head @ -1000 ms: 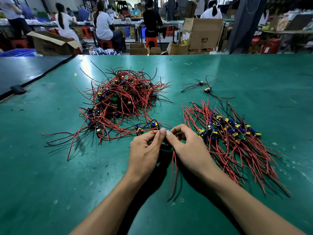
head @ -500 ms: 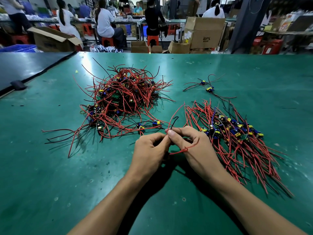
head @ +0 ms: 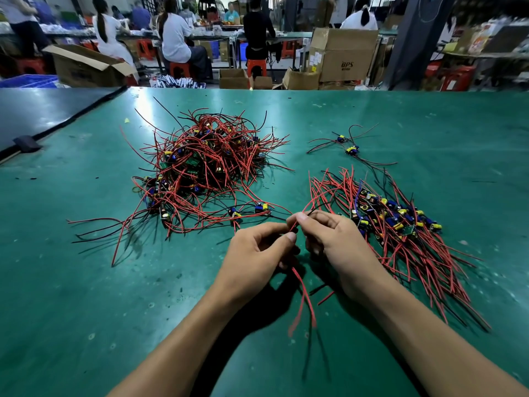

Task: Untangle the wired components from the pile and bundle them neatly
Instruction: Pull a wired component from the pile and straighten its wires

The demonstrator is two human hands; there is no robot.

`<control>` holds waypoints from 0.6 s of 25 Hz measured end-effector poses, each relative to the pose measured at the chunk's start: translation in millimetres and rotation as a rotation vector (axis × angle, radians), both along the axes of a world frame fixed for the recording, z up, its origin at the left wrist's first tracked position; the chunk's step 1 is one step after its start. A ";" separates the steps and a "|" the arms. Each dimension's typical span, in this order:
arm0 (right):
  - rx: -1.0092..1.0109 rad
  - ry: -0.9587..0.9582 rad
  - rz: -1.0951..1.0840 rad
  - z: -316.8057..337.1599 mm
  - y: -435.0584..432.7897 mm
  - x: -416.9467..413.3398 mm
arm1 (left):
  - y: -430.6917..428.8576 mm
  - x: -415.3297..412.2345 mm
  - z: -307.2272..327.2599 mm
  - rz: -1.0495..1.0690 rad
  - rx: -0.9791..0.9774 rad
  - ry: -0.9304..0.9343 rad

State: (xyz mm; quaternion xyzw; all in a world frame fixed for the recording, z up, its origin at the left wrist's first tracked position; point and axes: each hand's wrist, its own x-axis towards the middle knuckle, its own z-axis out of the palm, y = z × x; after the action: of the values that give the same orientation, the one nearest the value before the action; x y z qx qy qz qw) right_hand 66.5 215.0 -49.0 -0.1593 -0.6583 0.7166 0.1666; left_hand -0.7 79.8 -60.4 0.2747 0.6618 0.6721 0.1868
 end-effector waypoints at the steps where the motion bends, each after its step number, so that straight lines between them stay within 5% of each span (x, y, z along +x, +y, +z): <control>1: -0.035 -0.004 0.019 -0.9 1.0 -1.1 | -1.5 0.0 1.4 -0.024 0.001 -0.023; 10: -0.278 0.000 0.104 2.8 0.1 -0.4 | -3.1 -0.4 6.4 -0.020 0.043 -0.163; 15: -0.012 -0.009 0.064 4.1 -5.7 4.6 | -2.1 -0.4 4.2 -0.018 0.007 -0.065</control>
State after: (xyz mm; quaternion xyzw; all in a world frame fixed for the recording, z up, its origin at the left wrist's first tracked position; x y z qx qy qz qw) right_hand 71.1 209.3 -44.9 -0.1426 -0.6594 0.7248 0.1398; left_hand -1.2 77.7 -56.2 0.2593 0.6504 0.6813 0.2133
